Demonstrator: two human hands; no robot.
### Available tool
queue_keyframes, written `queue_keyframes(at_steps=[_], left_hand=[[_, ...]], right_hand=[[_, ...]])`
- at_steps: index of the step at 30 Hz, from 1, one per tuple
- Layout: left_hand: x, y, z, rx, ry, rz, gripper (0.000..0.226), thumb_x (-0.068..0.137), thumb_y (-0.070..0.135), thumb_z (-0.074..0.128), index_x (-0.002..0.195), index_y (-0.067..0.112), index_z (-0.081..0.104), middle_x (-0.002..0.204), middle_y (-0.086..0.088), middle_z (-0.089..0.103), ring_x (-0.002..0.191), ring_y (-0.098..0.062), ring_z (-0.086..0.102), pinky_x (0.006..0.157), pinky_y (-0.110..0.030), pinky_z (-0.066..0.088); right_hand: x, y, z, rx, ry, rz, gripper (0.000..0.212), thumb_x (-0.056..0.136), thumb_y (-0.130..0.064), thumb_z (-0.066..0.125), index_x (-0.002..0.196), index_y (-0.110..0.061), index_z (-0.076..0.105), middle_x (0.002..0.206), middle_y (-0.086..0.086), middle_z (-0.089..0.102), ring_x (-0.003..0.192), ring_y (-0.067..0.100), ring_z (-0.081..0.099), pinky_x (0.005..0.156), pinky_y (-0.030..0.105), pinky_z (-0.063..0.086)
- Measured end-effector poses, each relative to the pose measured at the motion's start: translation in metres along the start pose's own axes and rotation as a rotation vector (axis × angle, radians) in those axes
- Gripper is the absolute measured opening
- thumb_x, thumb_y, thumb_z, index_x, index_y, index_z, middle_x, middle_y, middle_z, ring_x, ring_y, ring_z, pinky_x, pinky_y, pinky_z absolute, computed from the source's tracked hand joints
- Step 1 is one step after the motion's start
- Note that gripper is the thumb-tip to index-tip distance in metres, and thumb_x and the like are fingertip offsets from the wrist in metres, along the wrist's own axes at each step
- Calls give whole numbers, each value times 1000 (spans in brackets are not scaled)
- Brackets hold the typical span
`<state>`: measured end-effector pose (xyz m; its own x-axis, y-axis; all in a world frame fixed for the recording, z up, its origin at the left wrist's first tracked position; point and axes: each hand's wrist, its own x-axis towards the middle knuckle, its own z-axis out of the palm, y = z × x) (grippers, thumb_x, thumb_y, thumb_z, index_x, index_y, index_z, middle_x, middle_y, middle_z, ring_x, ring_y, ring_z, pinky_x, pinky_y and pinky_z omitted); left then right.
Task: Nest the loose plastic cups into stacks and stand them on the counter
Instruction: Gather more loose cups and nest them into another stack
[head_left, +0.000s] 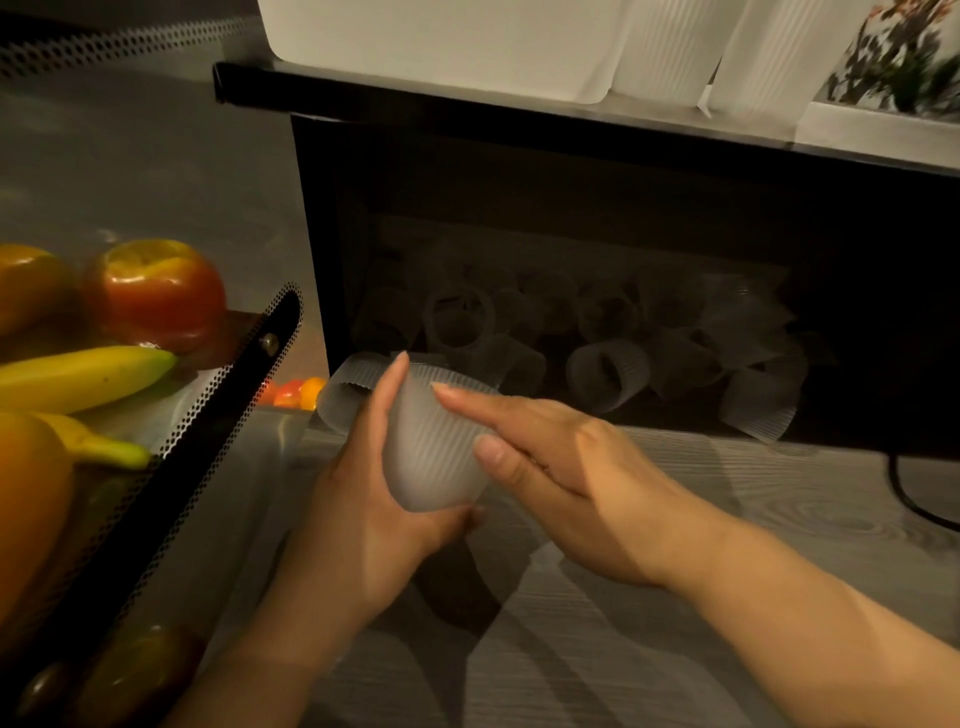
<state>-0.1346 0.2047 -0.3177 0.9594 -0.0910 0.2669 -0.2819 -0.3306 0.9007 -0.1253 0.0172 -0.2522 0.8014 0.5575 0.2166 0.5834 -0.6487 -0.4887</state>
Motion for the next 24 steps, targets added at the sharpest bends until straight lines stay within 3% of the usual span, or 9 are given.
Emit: queue_keyframes(at_steps=[2, 4, 6, 9, 12, 14, 19, 22, 24], left_hand=[[-1, -1, -4, 33, -9, -25, 120, 61, 29, 92, 140, 69, 10, 115, 58, 36, 110, 21, 47, 89, -26, 49], [-2, -2, -8, 92, 17, -44, 117, 59, 28, 92, 134, 74, 15, 117, 51, 42, 110, 8, 54, 90, -34, 53], [-2, -2, -10, 152, 55, -70, 110, 53, 31, 94, 124, 74, 23, 114, 45, 42, 105, -1, 55, 86, -41, 55], [-5, -5, -12, 198, 64, -104, 103, 52, 35, 94, 116, 72, 22, 114, 40, 34, 104, -9, 51, 85, -43, 54], [-8, -6, -12, 260, 65, -93, 105, 56, 37, 92, 115, 76, 15, 114, 31, 37, 110, -10, 49, 86, -38, 52], [-7, -6, -11, 290, 71, -82, 112, 58, 37, 91, 123, 78, 10, 128, 31, 34, 119, -5, 43, 95, -35, 47], [-3, -3, -10, 326, 33, -135, 127, 62, 37, 89, 128, 78, -12, 146, 24, 33, 130, -1, 36, 100, -24, 35], [-1, -1, -9, 345, 26, -166, 132, 62, 36, 89, 128, 75, -18, 150, 13, 39, 128, -10, 44, 94, -24, 39], [1, -1, -7, 362, 16, -167, 136, 60, 38, 90, 129, 74, -21, 148, 9, 43, 125, -13, 48, 95, -27, 43]], right_hand=[[4, -6, -2, 251, -175, 71, 44, 100, -49, 32, 143, -49, 36, 134, -29, 50, 120, -17, 43, 106, 15, 36], [12, -10, -3, 488, -230, 127, 41, 97, -44, 36, 136, -43, 48, 107, -37, 58, 93, -17, 53, 91, 10, 42], [23, 0, 2, 551, -7, 203, 30, 99, -36, 45, 124, -36, 61, 90, -33, 65, 71, -5, 56, 72, 15, 48], [49, 40, 14, 364, 444, 554, 26, 94, -35, 60, 119, -32, 66, 100, -13, 70, 82, 3, 64, 74, 32, 56], [72, 62, 23, 617, 470, 980, 39, 93, -31, 63, 127, -13, 53, 86, 6, 65, 68, 15, 64, 62, 30, 58], [82, 67, 29, 910, 451, 1094, 33, 95, -18, 60, 124, -4, 51, 77, 8, 64, 55, 11, 60, 51, 22, 52], [84, 73, 22, 1137, 586, 1112, 41, 97, -6, 55, 136, -5, 42, 96, 15, 69, 69, 16, 72, 52, 21, 57], [62, 62, -1, 943, 567, 976, 30, 99, -11, 53, 127, -8, 43, 96, 9, 65, 57, 13, 65, 38, 17, 44], [43, 54, -14, 787, 554, 767, 44, 98, -9, 54, 139, -12, 40, 105, 5, 66, 53, 9, 65, 38, 17, 43]])
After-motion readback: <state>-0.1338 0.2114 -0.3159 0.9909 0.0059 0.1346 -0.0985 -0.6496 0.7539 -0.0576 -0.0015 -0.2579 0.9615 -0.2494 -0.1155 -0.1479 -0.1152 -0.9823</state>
